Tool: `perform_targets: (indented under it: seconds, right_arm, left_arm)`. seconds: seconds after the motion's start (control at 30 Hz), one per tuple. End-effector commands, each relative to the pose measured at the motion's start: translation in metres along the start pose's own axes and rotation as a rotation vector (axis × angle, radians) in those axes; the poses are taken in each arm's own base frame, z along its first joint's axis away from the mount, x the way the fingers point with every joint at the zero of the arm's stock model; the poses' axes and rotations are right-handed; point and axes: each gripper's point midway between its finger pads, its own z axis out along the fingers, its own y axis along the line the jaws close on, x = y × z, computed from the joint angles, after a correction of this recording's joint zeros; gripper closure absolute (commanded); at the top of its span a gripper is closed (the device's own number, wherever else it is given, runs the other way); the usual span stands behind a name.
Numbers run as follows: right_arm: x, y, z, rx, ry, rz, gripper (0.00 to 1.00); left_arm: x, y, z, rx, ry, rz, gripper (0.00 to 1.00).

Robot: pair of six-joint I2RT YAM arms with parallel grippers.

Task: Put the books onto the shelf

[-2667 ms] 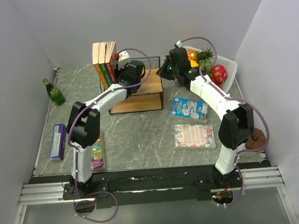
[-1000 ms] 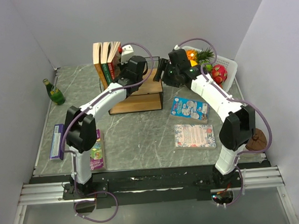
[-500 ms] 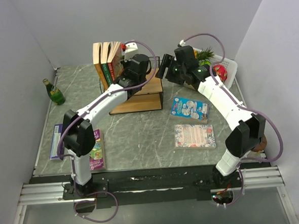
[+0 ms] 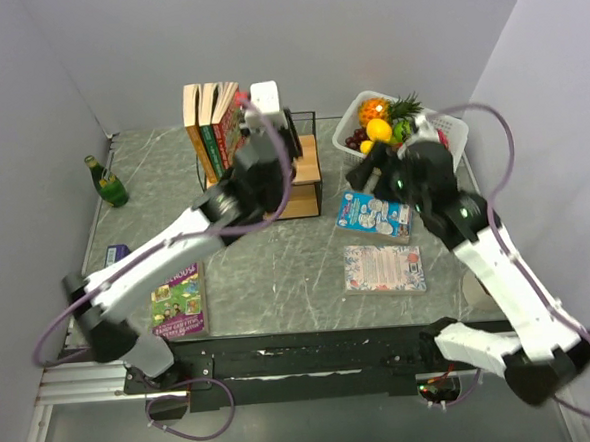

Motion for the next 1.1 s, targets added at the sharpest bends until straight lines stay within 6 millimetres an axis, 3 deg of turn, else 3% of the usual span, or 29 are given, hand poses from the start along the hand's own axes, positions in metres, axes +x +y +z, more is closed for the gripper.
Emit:
perform_targets:
  seconds: [0.0,0.03,0.07,0.1,0.13,0.17,0.2,0.27,0.3,0.37,0.4,0.5,0.63,0.73,0.9,1.07]
  right_arm:
    - [0.046,-0.049,-0.009,0.101,0.017,0.055,0.14]
    - [0.074,-0.069,-0.003,0.143,0.069,0.062,0.14]
    - [0.086,-0.076,-0.001,0.162,0.092,0.088,0.14]
    - [0.096,-0.085,0.001,0.188,0.112,0.097,0.14]
    - [0.117,-0.1,0.005,0.233,0.155,0.121,0.14]
    - [0.126,-0.106,0.007,0.251,0.177,0.137,0.14]
    - [0.135,-0.113,0.012,0.273,0.2,0.149,0.14]
    - [0.156,-0.129,0.017,0.324,0.248,0.189,0.14]
    - [0.166,-0.141,0.022,0.358,0.279,0.206,0.14]
    - [0.179,-0.156,0.024,0.41,0.316,0.235,0.14]
    - [0.182,-0.167,0.024,0.441,0.317,0.243,0.13]
    - [0.179,-0.192,0.015,0.561,0.294,0.217,0.14]
    - [0.153,-0.228,-0.001,0.75,0.219,0.17,0.13]
    - [0.146,-0.25,-0.007,0.834,0.243,0.181,0.12]
    - [0.152,-0.285,-0.017,0.937,0.279,0.239,0.12]
    - [0.165,-0.299,-0.011,0.928,0.314,0.325,0.13]
  left_arm:
    - [0.014,-0.044,-0.085,0.381,0.111,-0.113,0.56]
    - [0.032,-0.058,-0.104,0.494,0.163,-0.118,0.55]
    - [0.042,-0.063,-0.115,0.532,0.181,-0.146,0.55]
    - [0.078,-0.065,-0.134,0.571,0.263,-0.16,0.54]
    - [0.094,-0.071,-0.145,0.624,0.303,-0.171,0.54]
    - [0.109,-0.082,-0.161,0.702,0.348,-0.191,0.54]
    - [0.151,-0.08,-0.17,0.699,0.444,-0.191,0.54]
    - [0.189,-0.086,-0.185,0.739,0.551,-0.199,0.54]
    - [0.227,-0.081,-0.189,0.711,0.63,-0.183,0.54]
    - [0.256,-0.078,-0.191,0.693,0.685,-0.173,0.54]
    - [0.28,-0.077,-0.192,0.678,0.735,-0.158,0.54]
    - [0.311,-0.077,-0.191,0.639,0.797,-0.153,0.55]
    - [0.33,-0.068,-0.181,0.541,0.812,-0.169,0.55]
    - [0.337,-0.064,-0.174,0.506,0.826,-0.184,0.55]
    - [0.348,-0.058,-0.174,0.492,0.857,-0.186,0.56]
    - [0.345,-0.057,-0.177,0.51,0.855,-0.193,0.56]
